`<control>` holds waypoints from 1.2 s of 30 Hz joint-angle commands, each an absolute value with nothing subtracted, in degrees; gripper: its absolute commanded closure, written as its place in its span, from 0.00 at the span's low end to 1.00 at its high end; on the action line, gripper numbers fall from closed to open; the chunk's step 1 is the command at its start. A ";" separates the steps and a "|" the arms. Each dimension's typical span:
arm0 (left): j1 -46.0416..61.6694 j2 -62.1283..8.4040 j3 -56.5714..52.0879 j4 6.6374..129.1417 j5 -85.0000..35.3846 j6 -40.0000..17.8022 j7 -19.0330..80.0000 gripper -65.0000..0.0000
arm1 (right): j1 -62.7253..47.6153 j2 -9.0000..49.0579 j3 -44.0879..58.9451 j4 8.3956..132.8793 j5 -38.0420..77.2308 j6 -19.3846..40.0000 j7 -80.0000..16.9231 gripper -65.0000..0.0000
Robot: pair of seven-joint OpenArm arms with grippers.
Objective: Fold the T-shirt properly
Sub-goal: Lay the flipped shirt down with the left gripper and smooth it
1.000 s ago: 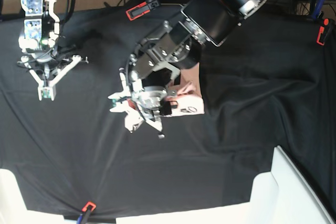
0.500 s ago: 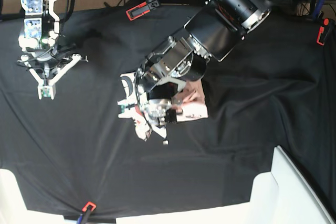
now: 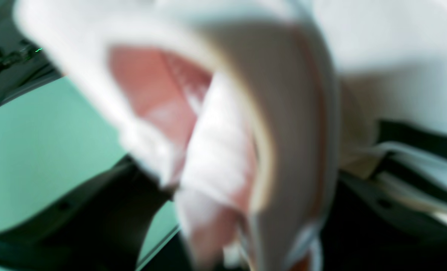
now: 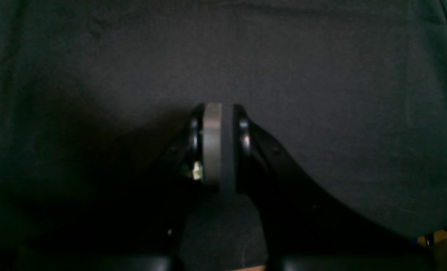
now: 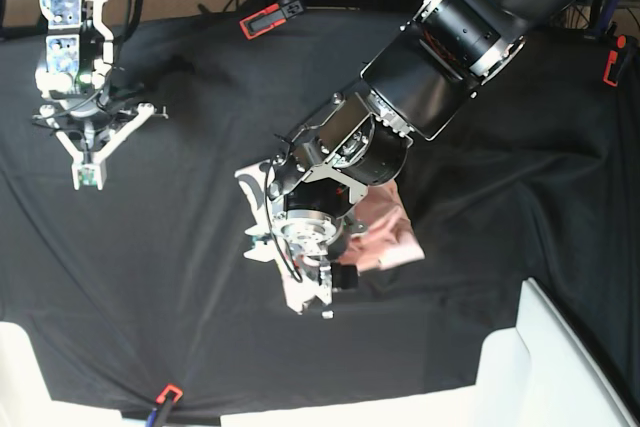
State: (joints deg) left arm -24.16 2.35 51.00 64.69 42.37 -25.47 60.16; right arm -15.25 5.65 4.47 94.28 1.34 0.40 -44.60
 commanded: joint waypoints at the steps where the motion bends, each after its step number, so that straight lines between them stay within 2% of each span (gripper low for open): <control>1: -26.42 2.59 50.68 65.54 45.05 -24.75 60.53 0.51 | -14.64 6.02 4.53 95.16 1.10 0.31 -43.65 0.92; 8: -26.86 2.15 42.95 66.15 50.24 -24.75 59.91 0.45 | -14.55 5.32 4.44 95.16 1.10 0.31 -43.65 0.92; 15: -25.98 2.15 38.81 65.71 51.03 -24.92 58.42 0.44 | -14.55 5.32 4.35 95.16 1.10 0.31 -43.65 0.92; 19: -24.66 2.59 38.73 65.89 50.95 -24.92 58.33 0.35 | -14.46 5.23 4.35 95.16 1.10 0.31 -43.65 0.92; 25: -25.27 3.56 38.55 66.15 40.75 -24.92 58.59 0.34 | -14.55 5.23 4.35 95.16 1.10 0.31 -43.65 0.92; 33: -26.68 3.47 38.55 68.97 40.13 -24.84 58.86 0.34 | -14.64 5.23 4.35 95.16 1.10 0.31 -43.65 0.92; 36: -26.42 3.47 36.44 73.71 40.31 -24.84 58.95 0.34 | -14.64 4.70 4.35 95.16 1.10 4.53 -43.82 0.92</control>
